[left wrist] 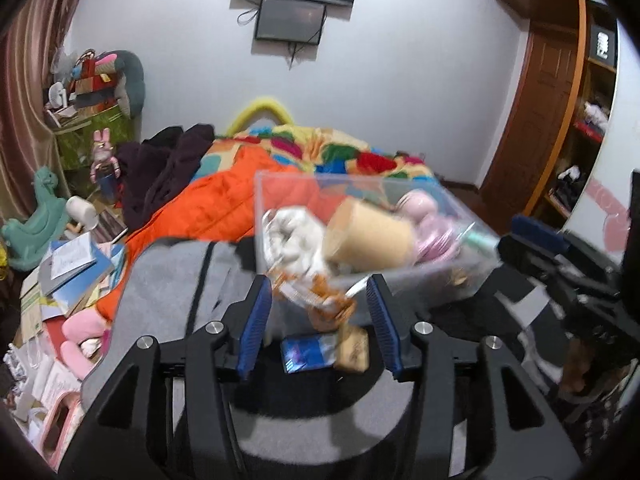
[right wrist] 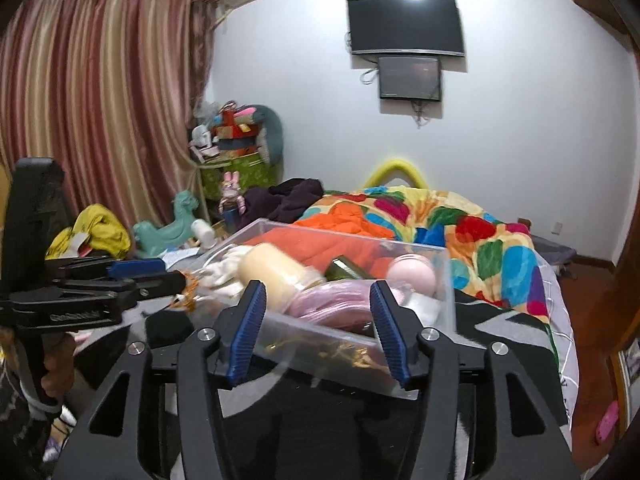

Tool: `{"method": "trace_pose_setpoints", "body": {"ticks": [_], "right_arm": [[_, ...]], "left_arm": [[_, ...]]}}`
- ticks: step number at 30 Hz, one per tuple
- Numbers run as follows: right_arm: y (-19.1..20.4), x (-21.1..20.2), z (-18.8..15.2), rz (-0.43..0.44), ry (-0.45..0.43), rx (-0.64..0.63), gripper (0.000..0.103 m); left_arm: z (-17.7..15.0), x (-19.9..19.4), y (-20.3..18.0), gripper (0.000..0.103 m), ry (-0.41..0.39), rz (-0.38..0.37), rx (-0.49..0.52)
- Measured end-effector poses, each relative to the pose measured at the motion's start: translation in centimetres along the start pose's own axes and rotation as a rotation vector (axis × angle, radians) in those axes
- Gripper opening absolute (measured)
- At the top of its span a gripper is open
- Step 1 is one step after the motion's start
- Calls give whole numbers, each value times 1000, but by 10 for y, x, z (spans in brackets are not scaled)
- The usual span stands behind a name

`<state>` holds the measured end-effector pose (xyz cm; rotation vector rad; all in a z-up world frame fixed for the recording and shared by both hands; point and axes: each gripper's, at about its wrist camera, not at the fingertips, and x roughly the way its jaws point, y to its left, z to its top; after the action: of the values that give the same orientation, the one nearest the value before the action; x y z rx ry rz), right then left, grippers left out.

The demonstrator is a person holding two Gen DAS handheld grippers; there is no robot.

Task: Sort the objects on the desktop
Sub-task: 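Drop the tube into the clear box with the right gripper while the left drops the ornament in, then grasp the tan eraser with the right gripper while the left grasps the blue Max eraser pack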

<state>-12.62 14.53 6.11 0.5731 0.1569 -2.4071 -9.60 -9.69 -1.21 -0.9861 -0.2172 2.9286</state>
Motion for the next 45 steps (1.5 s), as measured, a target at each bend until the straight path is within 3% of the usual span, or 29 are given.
{"method": "trace_pose_setpoints", "body": {"ticks": [9, 16, 23, 30, 35, 42, 45], "right_arm": [[37, 29, -27, 142, 143, -82, 54], [48, 68, -44, 131, 293, -58, 54], [62, 88, -51, 108, 355, -94, 54], [65, 103, -56, 121, 425, -98, 54], [50, 102, -53, 142, 418, -30, 41], [42, 84, -54, 140, 364, 27, 40], [26, 71, -58, 125, 345, 82, 40]], "left_arm": [[-26, 19, 26, 49, 78, 68, -32], [-37, 28, 38, 49, 112, 35, -74], [-38, 20, 53, 54, 83, -28, -158], [-39, 14, 50, 54, 69, -24, -136], [-39, 16, 49, 55, 63, -43, -140], [-40, 24, 47, 60, 112, -92, -134], [-40, 29, 41, 61, 135, -78, -112]]}}
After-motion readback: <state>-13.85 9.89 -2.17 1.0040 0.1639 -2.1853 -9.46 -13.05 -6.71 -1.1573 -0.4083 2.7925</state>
